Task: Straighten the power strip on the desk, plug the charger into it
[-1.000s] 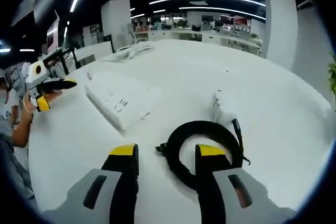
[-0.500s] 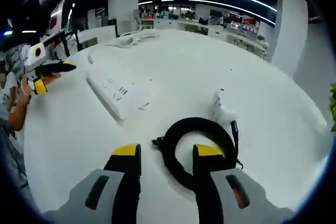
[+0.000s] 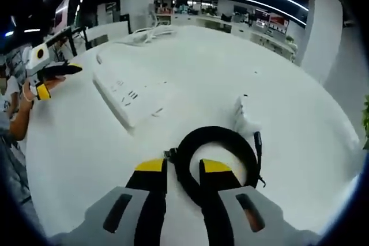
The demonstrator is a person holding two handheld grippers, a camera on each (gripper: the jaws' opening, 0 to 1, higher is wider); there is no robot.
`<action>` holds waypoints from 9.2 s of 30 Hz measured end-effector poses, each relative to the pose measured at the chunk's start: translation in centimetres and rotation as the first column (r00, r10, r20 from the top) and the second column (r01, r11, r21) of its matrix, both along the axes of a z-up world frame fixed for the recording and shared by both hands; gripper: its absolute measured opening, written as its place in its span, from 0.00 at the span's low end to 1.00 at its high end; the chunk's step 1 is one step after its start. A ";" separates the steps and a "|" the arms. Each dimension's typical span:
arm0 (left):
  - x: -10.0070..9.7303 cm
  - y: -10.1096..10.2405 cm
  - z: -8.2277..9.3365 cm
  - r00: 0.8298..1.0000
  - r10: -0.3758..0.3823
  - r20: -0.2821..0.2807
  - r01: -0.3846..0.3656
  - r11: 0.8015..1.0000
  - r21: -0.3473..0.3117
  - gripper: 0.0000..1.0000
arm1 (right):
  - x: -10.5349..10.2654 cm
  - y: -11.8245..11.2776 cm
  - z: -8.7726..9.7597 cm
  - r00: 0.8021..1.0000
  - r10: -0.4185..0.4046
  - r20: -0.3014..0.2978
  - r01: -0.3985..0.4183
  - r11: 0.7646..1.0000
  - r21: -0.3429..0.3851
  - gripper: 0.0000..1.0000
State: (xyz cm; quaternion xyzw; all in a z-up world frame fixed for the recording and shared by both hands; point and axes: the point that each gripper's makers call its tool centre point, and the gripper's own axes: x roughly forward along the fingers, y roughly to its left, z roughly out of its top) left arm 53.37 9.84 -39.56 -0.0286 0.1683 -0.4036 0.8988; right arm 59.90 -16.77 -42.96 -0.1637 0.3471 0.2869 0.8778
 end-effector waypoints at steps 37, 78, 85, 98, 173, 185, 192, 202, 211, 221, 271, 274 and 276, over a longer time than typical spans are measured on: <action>0.1 -0.3 0.2 1.000 0.003 0.012 -0.003 1.000 0.017 0.75 | -0.4 0.6 0.5 0.999 -0.035 0.009 0.036 0.999 -0.031 0.06; 2.4 -3.7 6.3 0.991 -0.021 0.134 0.025 0.999 -0.024 0.72 | 1.2 2.5 12.2 0.892 -0.282 0.353 0.033 0.819 0.572 0.06; 3.3 -5.4 7.5 0.988 -0.032 0.154 0.044 0.996 -0.080 0.72 | 1.2 2.9 14.3 0.872 -0.299 0.387 0.005 0.797 0.604 0.06; 4.3 -7.9 8.2 0.984 -0.049 0.174 0.069 0.991 -0.111 0.72 | 0.6 3.4 16.5 0.848 -0.320 0.422 -0.032 0.764 0.644 0.06; 5.2 -16.0 12.1 0.827 -0.043 0.561 0.080 0.996 -0.040 0.74 | -9.4 11.8 27.5 0.749 -0.194 0.634 -0.349 0.697 0.626 0.07; 5.3 -16.5 12.0 0.838 -0.035 0.544 0.086 0.994 -0.069 0.67 | -9.7 11.9 27.5 0.750 -0.196 0.632 -0.350 0.693 0.630 0.07; 4.8 -16.9 11.6 0.847 -0.058 0.529 0.112 0.991 -0.071 0.55 | -9.7 12.1 27.6 0.750 -0.195 0.632 -0.354 0.688 0.633 0.07; 4.6 -17.0 11.3 0.849 -0.067 0.525 0.119 0.991 -0.066 0.40 | -9.7 12.3 27.4 0.754 -0.193 0.628 -0.354 0.686 0.636 0.07; 4.9 -17.0 11.0 0.855 -0.067 0.514 0.117 0.991 -0.066 0.37 | -9.6 12.3 27.1 0.757 -0.201 0.622 -0.347 0.683 0.643 0.07; 5.1 -16.9 10.7 0.858 -0.072 0.508 0.116 0.992 -0.056 0.30 | -9.5 12.4 26.7 0.762 -0.208 0.613 -0.340 0.677 0.653 0.07; 6.4 -18.0 5.2 0.776 -0.576 0.257 0.521 0.815 0.253 0.26 | -6.3 12.7 22.5 0.819 -0.201 0.537 -0.256 0.710 0.656 0.07; 6.1 -18.0 4.8 0.762 -0.602 0.238 0.547 0.795 0.260 0.26 | -6.1 12.7 22.3 0.824 -0.197 0.531 -0.252 0.713 0.655 0.07; 5.9 -17.9 4.7 0.755 -0.614 0.231 0.559 0.787 0.262 0.26 | -6.0 12.8 22.2 0.826 -0.196 0.529 -0.248 0.715 0.653 0.07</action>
